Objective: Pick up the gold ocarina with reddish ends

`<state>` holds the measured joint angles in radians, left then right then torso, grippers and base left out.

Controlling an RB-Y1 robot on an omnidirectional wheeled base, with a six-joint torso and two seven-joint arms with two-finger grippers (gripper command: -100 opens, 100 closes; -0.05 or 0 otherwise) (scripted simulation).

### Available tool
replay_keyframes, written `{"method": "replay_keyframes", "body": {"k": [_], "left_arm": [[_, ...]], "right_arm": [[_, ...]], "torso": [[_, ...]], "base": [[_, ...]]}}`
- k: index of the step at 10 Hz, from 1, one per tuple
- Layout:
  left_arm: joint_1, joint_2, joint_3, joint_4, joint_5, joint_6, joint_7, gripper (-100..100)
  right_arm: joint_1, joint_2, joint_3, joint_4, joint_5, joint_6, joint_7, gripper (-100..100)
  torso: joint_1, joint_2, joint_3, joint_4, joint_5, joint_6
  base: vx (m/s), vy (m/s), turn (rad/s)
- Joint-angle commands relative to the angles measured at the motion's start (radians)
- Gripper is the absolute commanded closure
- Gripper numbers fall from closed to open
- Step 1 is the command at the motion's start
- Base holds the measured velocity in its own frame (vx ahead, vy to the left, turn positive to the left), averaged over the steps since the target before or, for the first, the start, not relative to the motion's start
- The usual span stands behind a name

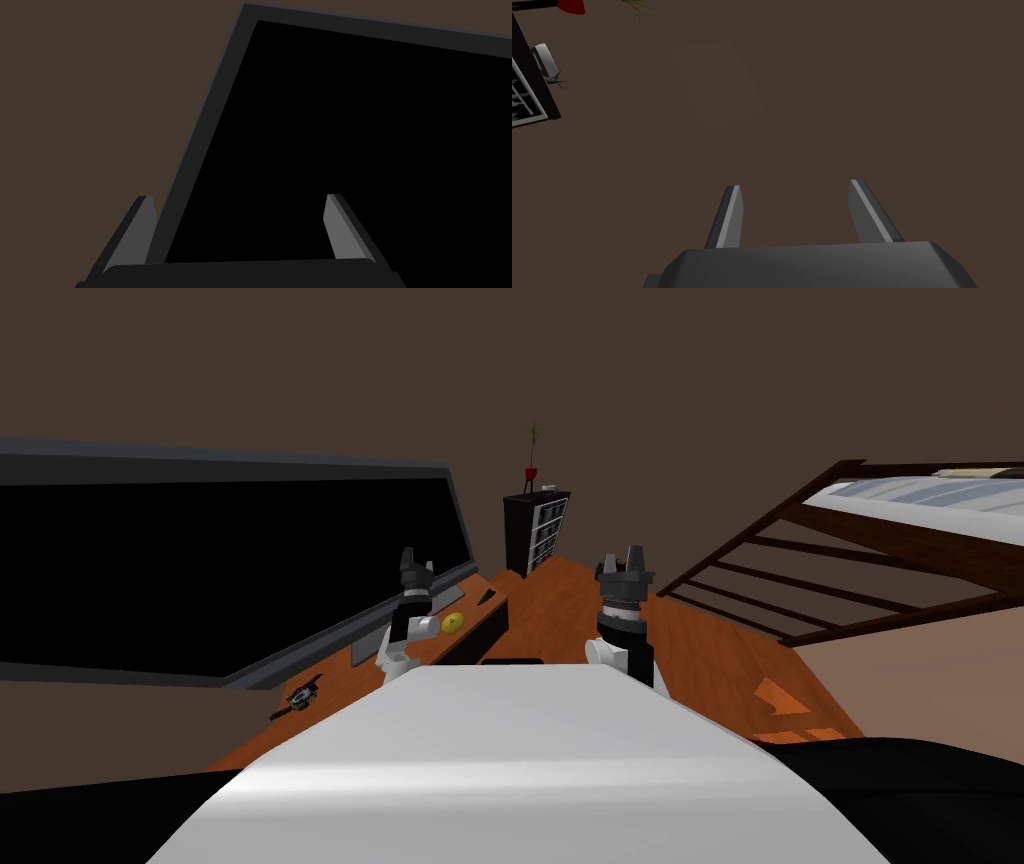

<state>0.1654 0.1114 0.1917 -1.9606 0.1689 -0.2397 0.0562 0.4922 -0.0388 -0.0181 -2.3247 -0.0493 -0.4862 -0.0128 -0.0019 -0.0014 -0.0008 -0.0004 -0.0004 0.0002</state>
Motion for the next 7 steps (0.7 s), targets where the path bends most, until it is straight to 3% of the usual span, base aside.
{"method": "replay_keyframes", "body": {"k": [1,6,7], "left_arm": [[-0.001,0.002,0.007,-0.002,0.011,0.037,0.007,-100],[-0.083,0.014,0.049,0.112,0.066,0.156,0.033,-100],[-0.083,0.014,0.049,0.112,0.066,0.181,0.033,-100]], "right_arm": [[0.0,0.0,0.0,0.0,0.0,0.0,0.0,0],[0.0,0.0,0.0,0.0,0.0,0.0,0.0,0],[0.0,0.0,0.0,0.0,0.0,0.0,0.0,0]], "torso": [[0.0,0.0,0.0,0.0,0.0,0.0],[0.0,0.0,0.0,0.0,0.0,-0.001],[0.0,0.0,0.0,0.0,0.0,0.0]], "base": [[0.008,-0.022,-0.03],[0.014,-0.03,-0.05],[0.016,-0.029,-0.032]]}}
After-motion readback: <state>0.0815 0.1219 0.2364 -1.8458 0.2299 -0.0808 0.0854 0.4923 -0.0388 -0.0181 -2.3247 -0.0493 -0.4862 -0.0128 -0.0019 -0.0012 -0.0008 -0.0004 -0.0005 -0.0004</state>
